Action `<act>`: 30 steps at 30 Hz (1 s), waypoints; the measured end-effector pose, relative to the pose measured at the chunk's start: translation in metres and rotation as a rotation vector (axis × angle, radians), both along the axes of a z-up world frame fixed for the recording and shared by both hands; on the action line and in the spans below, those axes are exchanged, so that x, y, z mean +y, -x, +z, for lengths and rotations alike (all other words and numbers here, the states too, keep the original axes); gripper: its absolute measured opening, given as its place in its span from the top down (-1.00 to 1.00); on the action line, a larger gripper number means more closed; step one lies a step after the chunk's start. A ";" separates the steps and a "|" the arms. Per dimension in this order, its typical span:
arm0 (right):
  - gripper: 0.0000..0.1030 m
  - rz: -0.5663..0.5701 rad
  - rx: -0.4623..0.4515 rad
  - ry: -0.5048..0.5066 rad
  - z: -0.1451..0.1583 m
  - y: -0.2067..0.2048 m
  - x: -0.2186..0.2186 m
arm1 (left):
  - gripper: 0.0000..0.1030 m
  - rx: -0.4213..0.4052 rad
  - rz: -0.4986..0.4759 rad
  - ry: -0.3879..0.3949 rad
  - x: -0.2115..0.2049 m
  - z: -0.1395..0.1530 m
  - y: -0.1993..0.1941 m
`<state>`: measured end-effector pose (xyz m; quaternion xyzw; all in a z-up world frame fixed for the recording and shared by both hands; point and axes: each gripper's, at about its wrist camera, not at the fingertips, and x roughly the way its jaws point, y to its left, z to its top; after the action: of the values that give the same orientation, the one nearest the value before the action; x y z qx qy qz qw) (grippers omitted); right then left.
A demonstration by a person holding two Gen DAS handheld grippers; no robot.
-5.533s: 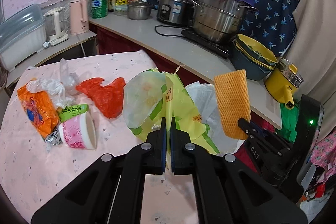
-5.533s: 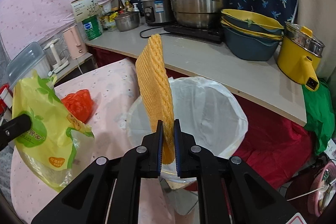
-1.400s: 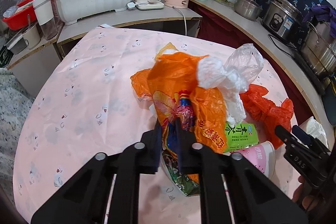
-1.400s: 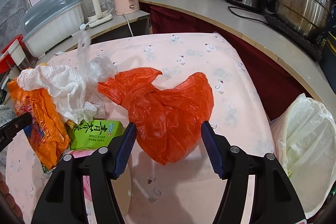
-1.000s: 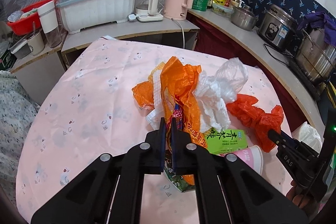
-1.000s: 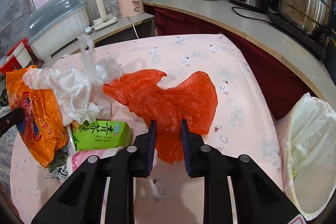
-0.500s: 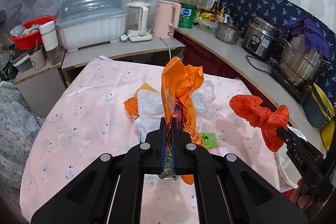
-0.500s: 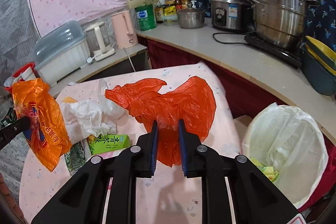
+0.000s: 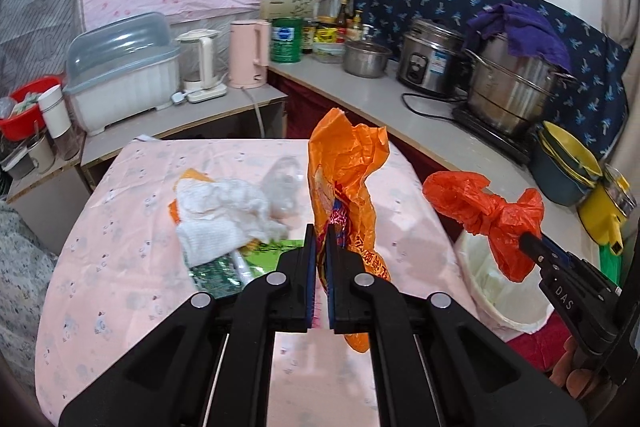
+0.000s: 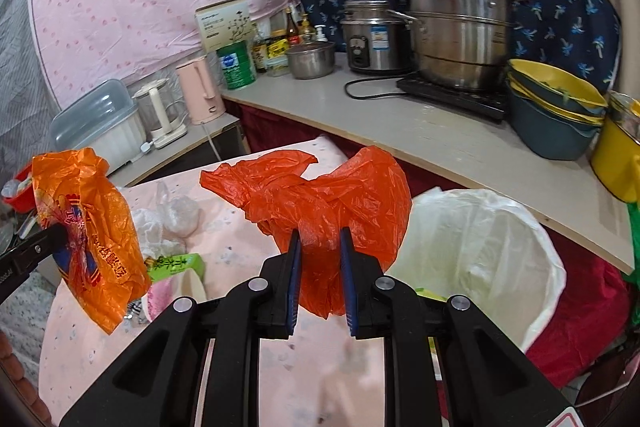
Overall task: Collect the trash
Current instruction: 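Carry both plastic bags over the bin and release them inside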
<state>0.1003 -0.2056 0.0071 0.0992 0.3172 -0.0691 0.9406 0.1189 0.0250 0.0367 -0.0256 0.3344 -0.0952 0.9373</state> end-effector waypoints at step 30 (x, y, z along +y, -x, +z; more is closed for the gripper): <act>0.67 -0.340 0.048 -0.067 -0.041 0.085 -0.167 | 0.92 0.089 -0.433 -0.006 -0.226 -0.039 -0.011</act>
<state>0.0156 -0.3725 -0.0341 0.1811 0.3205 -0.2190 0.9036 0.1295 -0.2010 -0.0019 0.0455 0.3734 -0.2921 0.8793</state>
